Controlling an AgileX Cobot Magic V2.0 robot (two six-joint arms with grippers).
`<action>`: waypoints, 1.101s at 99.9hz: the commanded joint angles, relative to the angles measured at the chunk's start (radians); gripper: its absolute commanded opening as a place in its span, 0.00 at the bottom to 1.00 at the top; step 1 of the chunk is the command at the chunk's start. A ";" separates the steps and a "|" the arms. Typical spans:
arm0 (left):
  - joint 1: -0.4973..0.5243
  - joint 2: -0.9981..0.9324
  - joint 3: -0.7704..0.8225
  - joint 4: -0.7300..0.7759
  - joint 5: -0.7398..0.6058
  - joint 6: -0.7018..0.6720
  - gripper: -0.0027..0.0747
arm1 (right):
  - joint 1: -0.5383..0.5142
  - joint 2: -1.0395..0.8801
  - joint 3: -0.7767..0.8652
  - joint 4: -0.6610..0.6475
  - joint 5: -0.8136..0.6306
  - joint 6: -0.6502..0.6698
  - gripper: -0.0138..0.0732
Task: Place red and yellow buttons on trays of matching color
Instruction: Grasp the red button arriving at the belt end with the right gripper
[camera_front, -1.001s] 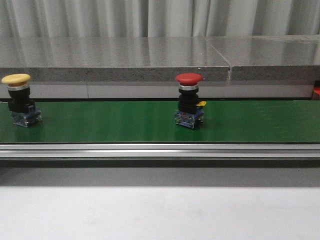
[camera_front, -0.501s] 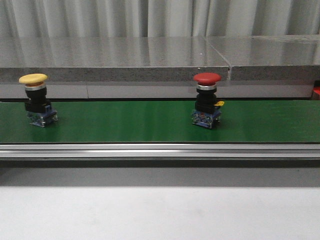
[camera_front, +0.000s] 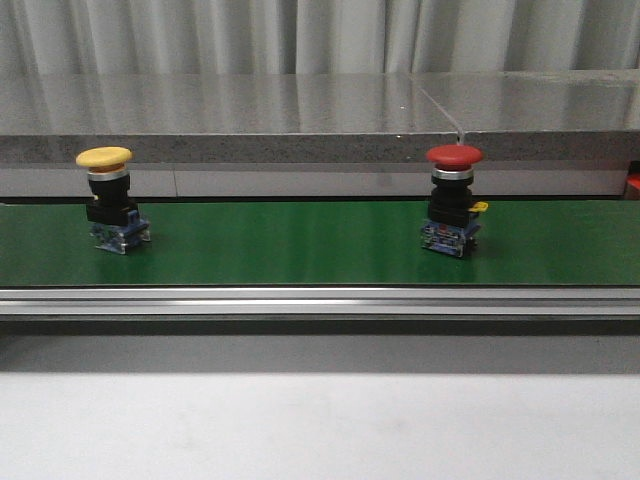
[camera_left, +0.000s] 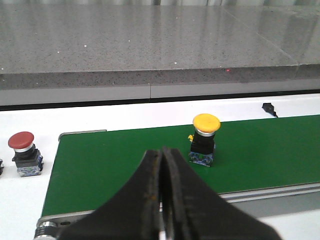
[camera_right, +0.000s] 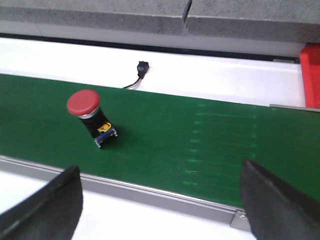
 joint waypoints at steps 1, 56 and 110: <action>-0.007 0.007 -0.029 -0.010 -0.074 -0.003 0.01 | 0.001 0.063 -0.070 0.036 0.006 -0.049 0.89; -0.007 0.007 -0.029 -0.010 -0.074 -0.003 0.01 | 0.151 0.503 -0.237 0.032 -0.021 -0.136 0.89; -0.007 0.007 -0.029 -0.010 -0.074 -0.003 0.01 | 0.201 0.840 -0.406 0.032 -0.081 -0.158 0.83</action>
